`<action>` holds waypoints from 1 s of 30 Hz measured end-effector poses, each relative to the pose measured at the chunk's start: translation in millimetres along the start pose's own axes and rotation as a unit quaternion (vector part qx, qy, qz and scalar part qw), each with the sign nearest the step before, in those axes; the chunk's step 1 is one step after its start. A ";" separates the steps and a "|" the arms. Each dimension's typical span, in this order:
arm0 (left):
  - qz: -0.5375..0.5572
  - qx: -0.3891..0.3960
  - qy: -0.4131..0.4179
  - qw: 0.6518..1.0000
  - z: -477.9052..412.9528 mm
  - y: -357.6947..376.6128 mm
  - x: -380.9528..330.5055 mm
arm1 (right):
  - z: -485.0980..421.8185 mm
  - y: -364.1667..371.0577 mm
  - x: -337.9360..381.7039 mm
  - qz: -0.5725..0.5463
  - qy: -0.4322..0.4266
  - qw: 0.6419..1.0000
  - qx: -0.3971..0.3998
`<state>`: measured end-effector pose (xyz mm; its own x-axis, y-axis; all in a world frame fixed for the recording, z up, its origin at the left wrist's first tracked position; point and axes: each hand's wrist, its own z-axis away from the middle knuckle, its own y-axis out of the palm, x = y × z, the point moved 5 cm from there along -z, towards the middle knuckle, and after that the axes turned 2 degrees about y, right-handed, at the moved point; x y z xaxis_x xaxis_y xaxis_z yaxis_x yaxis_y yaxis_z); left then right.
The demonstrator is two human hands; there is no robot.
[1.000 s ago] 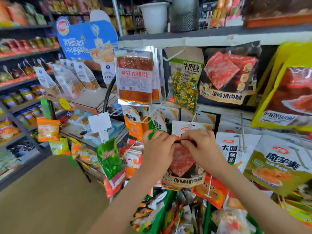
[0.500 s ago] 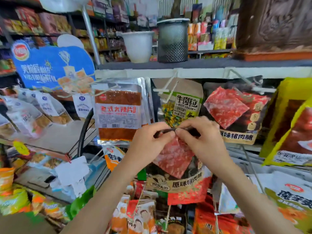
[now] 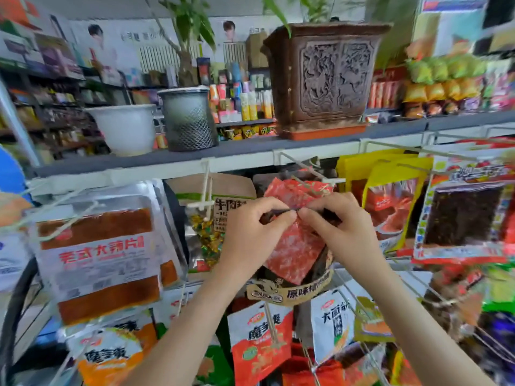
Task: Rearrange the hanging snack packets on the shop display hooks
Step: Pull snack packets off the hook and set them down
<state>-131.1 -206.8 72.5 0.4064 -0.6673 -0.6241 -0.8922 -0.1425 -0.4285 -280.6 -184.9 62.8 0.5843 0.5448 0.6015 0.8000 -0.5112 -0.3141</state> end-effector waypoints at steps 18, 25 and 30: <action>-0.025 -0.040 0.076 0.996 -28.5 27.3 -23.1 | -29.4 -27.9 -8.2 0.069 0.039 0.996 -0.041; -0.307 -0.171 0.150 0.924 -37.1 41.9 10.1 | -49.1 4.5 -40.8 0.166 0.074 0.983 -0.037; -0.360 -0.171 0.097 0.912 -25.7 68.3 26.4 | -49.0 2.1 -48.2 0.270 0.041 0.959 -0.079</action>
<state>-186.4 -252.9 43.6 0.8982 -0.4228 -0.1205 -0.4309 -0.7924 -0.4317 -313.7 -244.8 69.1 0.8895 0.1222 0.4404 0.3501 -0.8015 -0.4848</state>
